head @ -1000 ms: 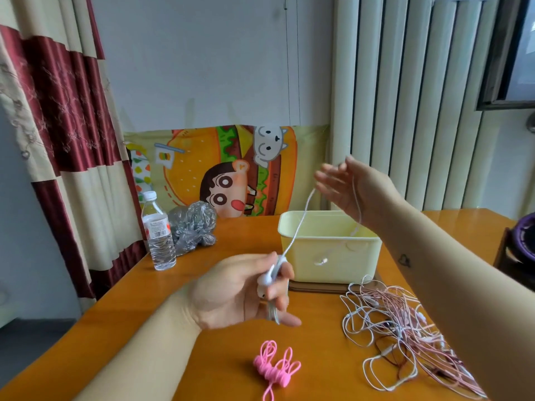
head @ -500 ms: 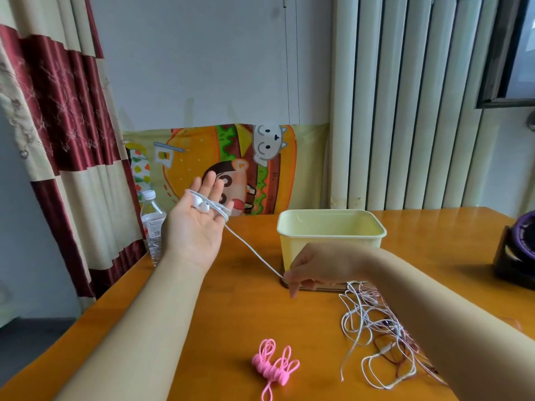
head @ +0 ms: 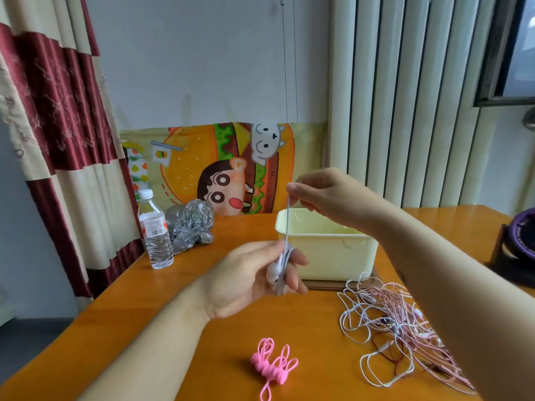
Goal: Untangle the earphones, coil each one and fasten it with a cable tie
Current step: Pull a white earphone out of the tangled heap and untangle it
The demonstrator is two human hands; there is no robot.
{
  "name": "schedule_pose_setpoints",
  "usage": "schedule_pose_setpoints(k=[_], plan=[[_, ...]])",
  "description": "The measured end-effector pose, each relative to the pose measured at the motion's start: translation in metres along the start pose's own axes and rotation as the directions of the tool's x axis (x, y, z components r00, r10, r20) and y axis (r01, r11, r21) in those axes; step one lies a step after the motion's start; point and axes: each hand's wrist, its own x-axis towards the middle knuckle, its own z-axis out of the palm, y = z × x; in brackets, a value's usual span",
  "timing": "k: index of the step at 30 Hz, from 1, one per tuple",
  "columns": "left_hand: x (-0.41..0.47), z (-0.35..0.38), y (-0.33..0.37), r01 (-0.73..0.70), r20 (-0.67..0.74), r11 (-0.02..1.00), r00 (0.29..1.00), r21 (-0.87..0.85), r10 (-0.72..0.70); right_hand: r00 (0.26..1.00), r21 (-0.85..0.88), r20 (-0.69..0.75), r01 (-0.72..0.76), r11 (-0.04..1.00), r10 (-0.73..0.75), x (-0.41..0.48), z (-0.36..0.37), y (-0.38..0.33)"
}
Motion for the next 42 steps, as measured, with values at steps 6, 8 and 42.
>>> schedule_pose_setpoints(k=[6, 8, 42], plan=[[0.001, 0.006, 0.024, -0.274, -0.172, 0.805, 0.961, -0.526, 0.215, 0.973, 0.346, 0.201, -0.177, 0.922, 0.112, -0.015, 0.037, 0.030], [0.004, -0.001, 0.025, -0.362, -0.325, 0.786, 0.920, -0.501, 0.217, 0.958, 0.221, 0.276, -0.146, 0.964, 0.082, -0.021, 0.047, 0.028], [0.010, -0.015, 0.001, -0.148, 0.003, 0.721, 0.979, -0.677, 0.203, 0.998, 0.304, 0.064, -0.032, 0.952, 0.013, -0.039, 0.063, 0.008]])
